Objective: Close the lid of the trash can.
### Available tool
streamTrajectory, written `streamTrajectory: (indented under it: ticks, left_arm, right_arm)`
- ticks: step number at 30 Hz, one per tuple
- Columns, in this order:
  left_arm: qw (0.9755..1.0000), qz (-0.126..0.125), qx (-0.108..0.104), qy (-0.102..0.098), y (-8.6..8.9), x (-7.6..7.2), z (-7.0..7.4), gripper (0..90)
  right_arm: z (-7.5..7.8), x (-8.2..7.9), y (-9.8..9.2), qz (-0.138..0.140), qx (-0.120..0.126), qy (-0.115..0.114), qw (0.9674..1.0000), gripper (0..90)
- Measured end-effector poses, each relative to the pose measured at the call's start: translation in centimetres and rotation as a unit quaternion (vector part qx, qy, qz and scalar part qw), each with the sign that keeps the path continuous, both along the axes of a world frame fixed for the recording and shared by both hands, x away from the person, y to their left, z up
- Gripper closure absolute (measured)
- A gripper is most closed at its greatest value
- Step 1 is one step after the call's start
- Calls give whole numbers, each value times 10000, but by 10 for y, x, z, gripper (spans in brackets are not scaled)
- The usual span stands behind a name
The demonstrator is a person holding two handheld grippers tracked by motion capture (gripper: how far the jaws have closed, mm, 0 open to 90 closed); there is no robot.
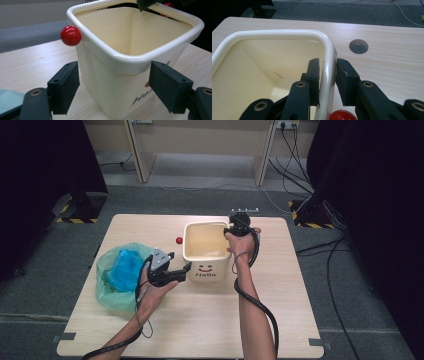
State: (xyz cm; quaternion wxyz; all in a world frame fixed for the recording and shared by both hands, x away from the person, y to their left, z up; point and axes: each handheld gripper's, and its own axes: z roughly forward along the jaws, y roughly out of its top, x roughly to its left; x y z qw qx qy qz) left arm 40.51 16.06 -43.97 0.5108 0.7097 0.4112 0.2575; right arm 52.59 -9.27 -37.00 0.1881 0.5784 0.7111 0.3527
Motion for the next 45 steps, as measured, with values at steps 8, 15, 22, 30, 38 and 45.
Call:
streamTrajectory:
  ticks: [8,15,22,30,38,45]
  left_arm:
    - [10000,-15,11,18,-2,0,-1,241]
    - [10000,0,-9,-2,0,-1,0,242]
    - [10000,14,-32,-12,0,0,1,241]
    - [10000,14,-26,-18,1,0,2,242]
    - [10000,4,-41,-3,0,0,1,241]
    - [9999,-80,-80,4,-2,-3,3,237]
  right_arm:
    - [1,-1,-1,0,18,-39,10000,694]
    - [-1,-2,-4,78,25,-31,10000,734]
    - [-3,-4,-4,161,-36,-114,9998,747]
    - [-12,-5,-6,156,-27,-61,9999,745]
    - [-11,-5,-9,84,76,-73,9999,657]
    - [0,-8,-13,104,188,-188,9996,481]
